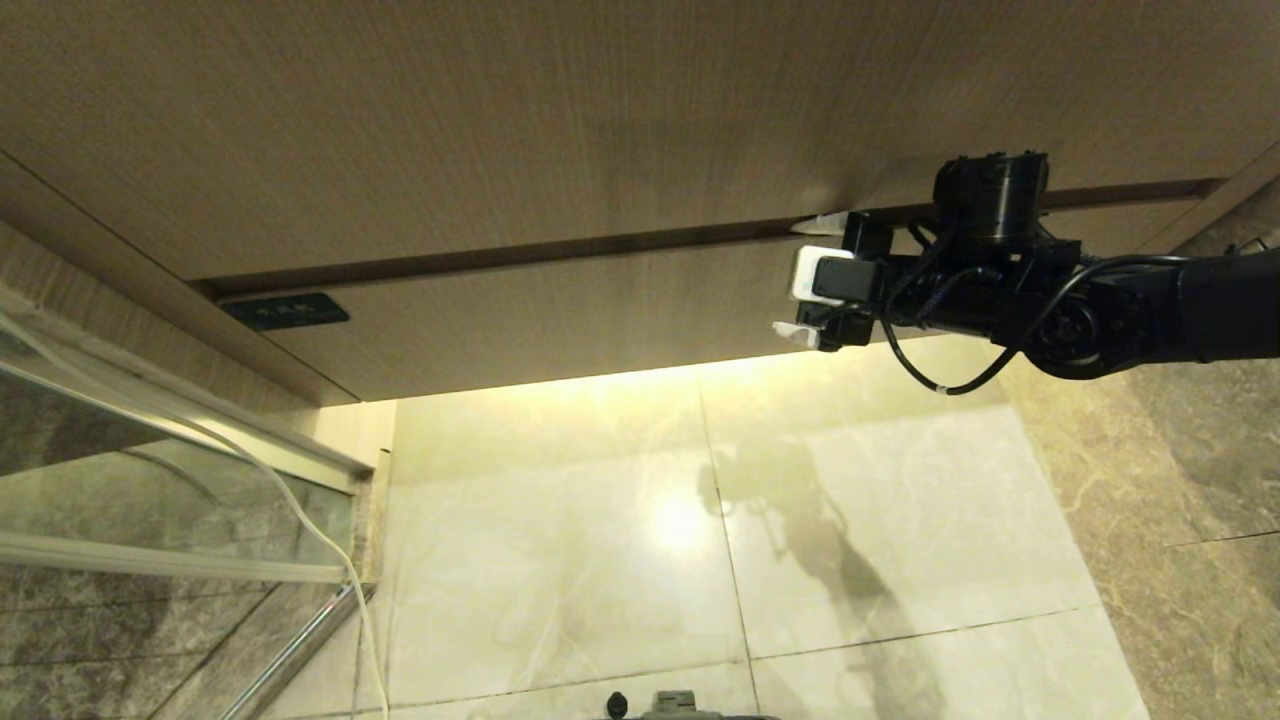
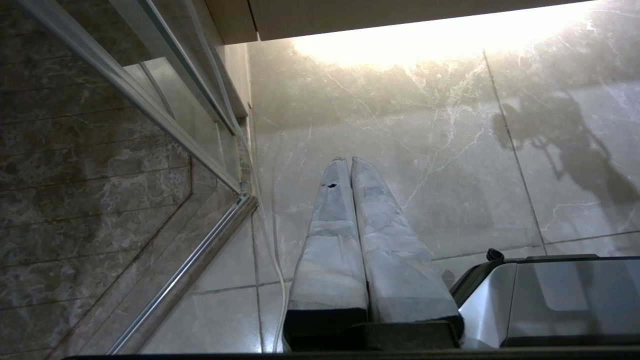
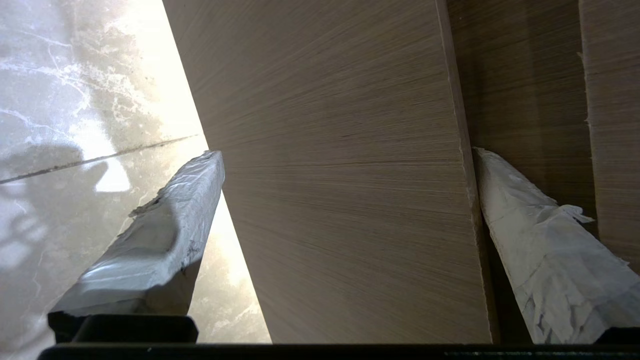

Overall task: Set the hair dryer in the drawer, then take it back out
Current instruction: Pull open the drawer

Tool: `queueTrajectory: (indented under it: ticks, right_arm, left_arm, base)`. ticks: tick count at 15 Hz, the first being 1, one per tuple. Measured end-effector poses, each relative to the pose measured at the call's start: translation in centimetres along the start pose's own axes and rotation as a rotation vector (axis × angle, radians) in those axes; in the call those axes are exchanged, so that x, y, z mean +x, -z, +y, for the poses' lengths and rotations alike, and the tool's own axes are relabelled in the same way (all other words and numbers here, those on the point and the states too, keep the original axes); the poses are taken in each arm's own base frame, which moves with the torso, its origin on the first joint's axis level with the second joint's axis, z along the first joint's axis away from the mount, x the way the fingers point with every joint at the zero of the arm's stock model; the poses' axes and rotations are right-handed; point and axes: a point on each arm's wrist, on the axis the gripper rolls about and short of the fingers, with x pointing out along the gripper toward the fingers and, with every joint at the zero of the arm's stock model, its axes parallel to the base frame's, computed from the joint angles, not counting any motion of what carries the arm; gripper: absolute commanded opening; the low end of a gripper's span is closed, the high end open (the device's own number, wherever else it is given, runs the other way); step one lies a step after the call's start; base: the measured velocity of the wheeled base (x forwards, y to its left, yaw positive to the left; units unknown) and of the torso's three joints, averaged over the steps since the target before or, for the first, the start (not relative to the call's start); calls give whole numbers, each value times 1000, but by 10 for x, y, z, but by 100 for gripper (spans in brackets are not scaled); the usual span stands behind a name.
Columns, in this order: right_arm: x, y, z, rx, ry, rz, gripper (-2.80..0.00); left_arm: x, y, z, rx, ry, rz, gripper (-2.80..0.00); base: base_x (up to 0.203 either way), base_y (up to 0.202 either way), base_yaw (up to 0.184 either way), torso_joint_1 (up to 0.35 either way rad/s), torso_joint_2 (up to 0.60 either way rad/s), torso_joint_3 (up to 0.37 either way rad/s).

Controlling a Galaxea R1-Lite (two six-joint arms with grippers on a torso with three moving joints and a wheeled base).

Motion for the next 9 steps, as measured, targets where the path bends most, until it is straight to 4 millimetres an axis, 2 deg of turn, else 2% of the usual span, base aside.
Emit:
queueTrajectory:
  ticks: [7,9]
  right_arm:
    - [13,9,7,-5,-15,17,0]
    - [13,11,14,10,-73,32,0]
  left_arm:
    - [0,0,0,0,-1,0,-280]
    - [0,0,0,0,-1,0,-280]
  base:
    - [0,0,0,0,0,0]
    - [0,0,0,0,0,0]
